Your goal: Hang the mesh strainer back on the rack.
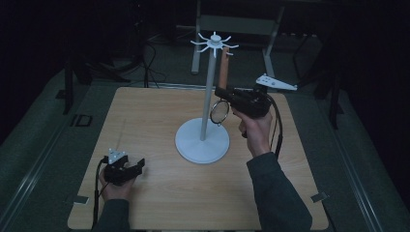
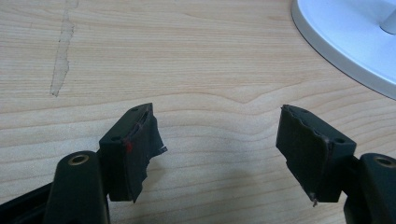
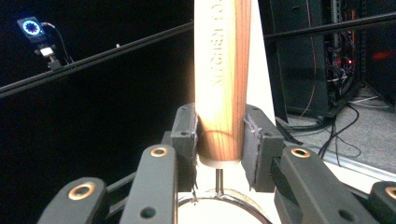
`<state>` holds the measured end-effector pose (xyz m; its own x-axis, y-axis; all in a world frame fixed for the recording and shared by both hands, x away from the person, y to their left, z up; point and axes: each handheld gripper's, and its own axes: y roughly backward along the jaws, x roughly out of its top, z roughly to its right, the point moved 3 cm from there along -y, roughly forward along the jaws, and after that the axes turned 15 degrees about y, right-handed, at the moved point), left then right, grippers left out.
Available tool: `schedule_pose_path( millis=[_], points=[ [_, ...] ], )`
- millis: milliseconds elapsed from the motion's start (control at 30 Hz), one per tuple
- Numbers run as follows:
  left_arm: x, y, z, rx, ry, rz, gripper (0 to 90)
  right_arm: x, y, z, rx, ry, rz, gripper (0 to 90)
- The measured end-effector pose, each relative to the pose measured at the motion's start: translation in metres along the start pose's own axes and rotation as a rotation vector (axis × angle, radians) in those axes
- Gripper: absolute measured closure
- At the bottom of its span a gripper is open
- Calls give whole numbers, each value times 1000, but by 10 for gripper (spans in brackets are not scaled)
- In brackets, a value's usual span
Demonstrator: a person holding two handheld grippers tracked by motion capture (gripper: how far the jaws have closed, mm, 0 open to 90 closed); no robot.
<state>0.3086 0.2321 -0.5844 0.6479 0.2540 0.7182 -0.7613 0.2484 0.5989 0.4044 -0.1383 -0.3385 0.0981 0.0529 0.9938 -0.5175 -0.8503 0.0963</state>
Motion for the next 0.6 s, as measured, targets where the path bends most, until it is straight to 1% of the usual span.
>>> schedule_pose_path(
  millis=[133, 233, 400, 500, 600],
  points=[
    [0, 0, 0, 0, 0, 0, 290, -2, -2, 1, -9, -1, -17, 676],
    [0, 0, 0, 0, 1, 0, 290, -2, -1, 1, -11, -7, -14, 662],
    [0, 0, 0, 0, 0, 0, 290, -2, 4, 2, -31, -4, -9, 580],
    [0, 0, 0, 0, -1, 0, 290, -3, 7, 4, -52, 0, -3, 534],
    [0, 0, 0, 1, 0, 0, 290, -5, 11, 5, -91, 15, -18, 497]
  ],
)
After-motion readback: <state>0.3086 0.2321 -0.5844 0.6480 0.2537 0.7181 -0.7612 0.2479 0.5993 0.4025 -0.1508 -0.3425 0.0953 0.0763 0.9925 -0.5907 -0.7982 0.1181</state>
